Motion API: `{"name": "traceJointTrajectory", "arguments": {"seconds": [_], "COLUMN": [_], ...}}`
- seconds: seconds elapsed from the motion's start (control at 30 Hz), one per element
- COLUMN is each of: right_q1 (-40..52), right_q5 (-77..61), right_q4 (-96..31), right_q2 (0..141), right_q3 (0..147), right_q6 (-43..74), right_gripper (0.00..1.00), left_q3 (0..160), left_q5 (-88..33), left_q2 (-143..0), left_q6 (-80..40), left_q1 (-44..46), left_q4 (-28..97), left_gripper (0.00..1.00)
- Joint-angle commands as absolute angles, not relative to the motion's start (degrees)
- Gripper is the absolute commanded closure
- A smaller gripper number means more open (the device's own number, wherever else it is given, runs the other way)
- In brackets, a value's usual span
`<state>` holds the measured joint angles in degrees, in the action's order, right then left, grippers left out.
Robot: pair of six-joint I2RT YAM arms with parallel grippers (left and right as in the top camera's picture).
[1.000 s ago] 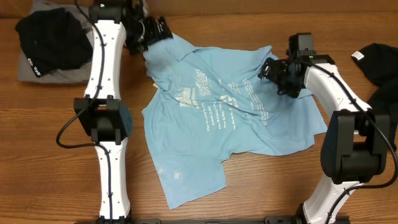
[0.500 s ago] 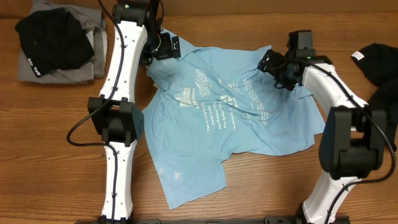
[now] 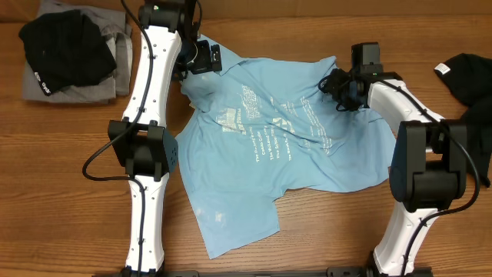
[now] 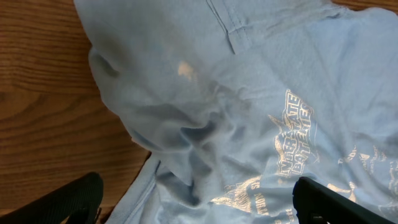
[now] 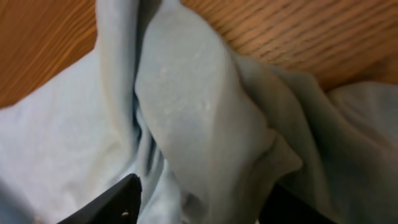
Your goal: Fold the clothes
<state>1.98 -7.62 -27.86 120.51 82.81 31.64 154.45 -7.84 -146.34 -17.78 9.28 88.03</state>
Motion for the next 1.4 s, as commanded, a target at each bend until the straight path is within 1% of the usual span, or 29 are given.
{"name": "traceJointTrajectory", "arguments": {"seconds": [0.0,0.1,0.17,0.2,0.33,0.67,0.7,0.77,0.8,1.03,1.23,1.37], "right_q1": [1.9,1.2,0.1,-0.3,-4.2,-17.8,-18.8,-20.7,-21.7,-25.4,-27.4,-27.9], "right_q5": [-4.3,-3.9,-3.9,-3.9,-3.9,-3.1,-3.1,-3.0,-3.1,-5.6,-17.1,-17.5], "right_q4": [-27.5,-27.4,-27.2,-27.0,-25.9,-24.7,-24.7,-24.8,-25.5,-35.8,-44.3,-49.5], "right_q2": [120.2,120.1,120.1,120.1,120.1,120.1,120.1,120.1,120.1,120.1,118.4,113.6], "right_q3": [82.8,82.8,83.0,83.1,86.1,102.4,103.3,104.5,105.0,105.9,105.9,105.9], "right_q6": [31.6,31.6,31.7,31.8,31.7,31.5,31.5,31.5,31.5,30.6,28.5,28.5], "right_gripper": [0.56,0.79,0.92,0.96,0.96,0.96,0.85,0.33,0.00,0.00,0.00,0.00], "left_q3": [155.4,155.4,155.4,155.4,155.4,155.4,155.4,155.4,155.4,155.4,155.7,156.7], "left_q5": [-7.0,-7.0,-7.0,-7.0,-7.0,-7.0,-7.0,-7.0,-7.0,-7.1,-7.1,-7.4], "left_q2": [-145.0,-145.0,-145.0,-145.0,-145.0,-145.0,-145.0,-145.0,-145.0,-145.0,-142.9,-138.0], "left_q6": [-16.7,-16.7,-16.7,-16.7,-16.7,-16.7,-16.7,-16.7,-16.7,-14.0,-10.7,-10.6], "left_q1": [9.0,9.0,9.0,9.0,9.0,9.0,9.0,9.0,9.0,9.1,9.3,9.4], "left_q4": [87.8,87.9,88.0,88.0,87.8,87.9,87.9,87.7,87.7,88.6,89.3,89.1], "left_gripper": [0.00,0.00,0.00,0.00,0.00,0.00,0.00,0.00,0.00,0.00,0.09,0.10]}}
